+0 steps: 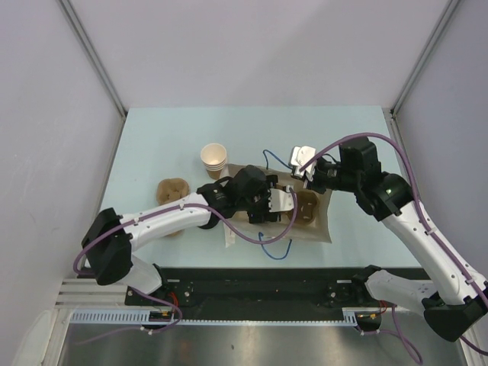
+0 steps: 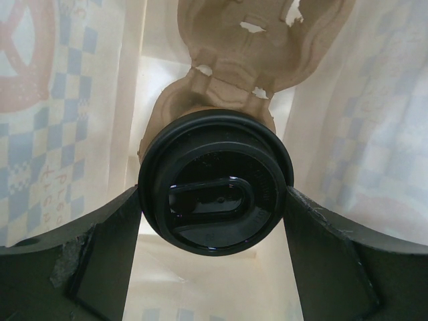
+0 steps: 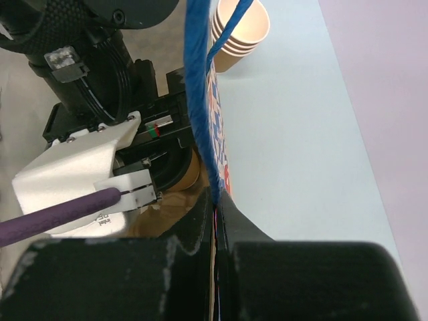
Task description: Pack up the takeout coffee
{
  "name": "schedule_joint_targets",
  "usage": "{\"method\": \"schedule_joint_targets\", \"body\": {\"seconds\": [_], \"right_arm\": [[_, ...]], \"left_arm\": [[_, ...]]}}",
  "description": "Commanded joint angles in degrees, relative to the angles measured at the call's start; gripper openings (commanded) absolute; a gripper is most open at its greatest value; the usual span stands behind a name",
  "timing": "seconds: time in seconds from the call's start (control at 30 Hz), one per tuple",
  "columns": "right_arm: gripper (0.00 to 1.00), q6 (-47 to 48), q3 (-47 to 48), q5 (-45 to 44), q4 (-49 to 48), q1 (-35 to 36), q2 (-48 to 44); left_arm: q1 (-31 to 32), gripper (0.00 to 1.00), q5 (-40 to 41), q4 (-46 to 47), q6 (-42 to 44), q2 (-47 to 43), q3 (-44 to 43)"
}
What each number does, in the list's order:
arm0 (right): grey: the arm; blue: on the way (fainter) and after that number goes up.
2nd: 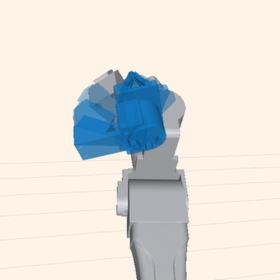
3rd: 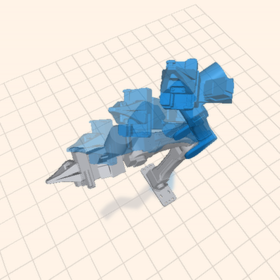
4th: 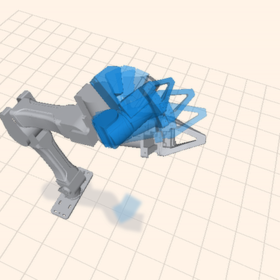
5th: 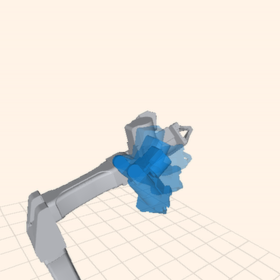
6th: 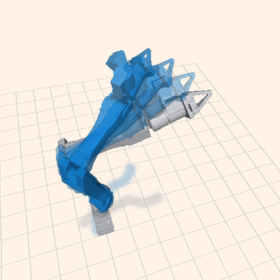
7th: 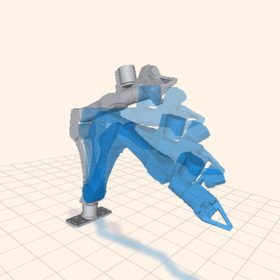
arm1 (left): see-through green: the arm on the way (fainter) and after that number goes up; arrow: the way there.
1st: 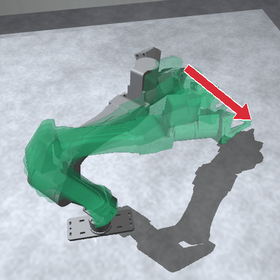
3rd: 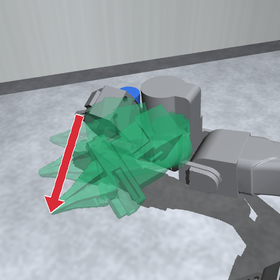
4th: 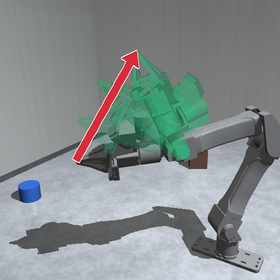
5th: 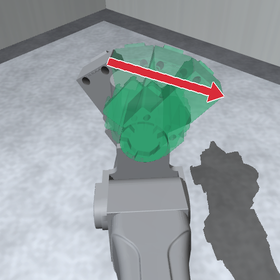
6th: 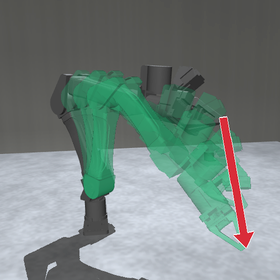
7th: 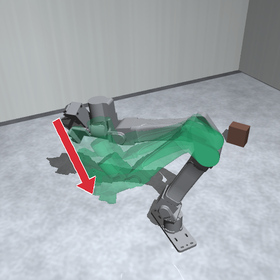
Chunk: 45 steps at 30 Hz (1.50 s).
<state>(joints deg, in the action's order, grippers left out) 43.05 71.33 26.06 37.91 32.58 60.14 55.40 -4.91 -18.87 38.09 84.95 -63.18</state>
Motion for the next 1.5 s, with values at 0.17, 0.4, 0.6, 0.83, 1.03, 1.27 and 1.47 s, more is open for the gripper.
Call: {"method": "schedule_joint_targets", "body": {"seconds": [0.17, 0.4, 0.6, 0.83, 1.03, 1.27, 1.47], "right_arm": [[0.00, -0.6, -0.4, 2.3, -1.3, 0.4, -1.2], [0.00, -0.7, -0.6, 2.8, -1.8, 0.4, -1.0], [0.00, -0.9, -0.6, 3.0, -2.2, 0.3, -0.8], [0.00, -1.0, -0.7, 3.8, -2.6, 0.0, -0.6], [0.00, -0.6, -0.8, 5.3, -2.3, -1.2, -0.8], [0.00, -0.2, -0.8, 6.4, -1.9, -2.4, -0.9], [0.00, -0.4, -1.1, 7.2, -2.4, -3.0, -0.8]], "left_arm": [[0.5, 0.10, 2.4, 2.1, 1.8, -0.8, -1.9], [0.5, 0.10, 2.1, 2.1, 3.4, 1.3, -2.0], [0.5, 0.10, 1.7, -0.1, 4.5, 4.2, -2.9], [0.5, 0.09, 2.6, -2.6, 4.5, 6.9, -4.1], [0.2, 0.07, 6.9, -6.5, 2.9, 8.9, -6.4], [0.2, 0.04, 11.1, -9.8, 0.7, 5.6, -6.3], [0.6, 0.04, 11.2, -10.7, 0.7, 2.7, -6.3]]}}
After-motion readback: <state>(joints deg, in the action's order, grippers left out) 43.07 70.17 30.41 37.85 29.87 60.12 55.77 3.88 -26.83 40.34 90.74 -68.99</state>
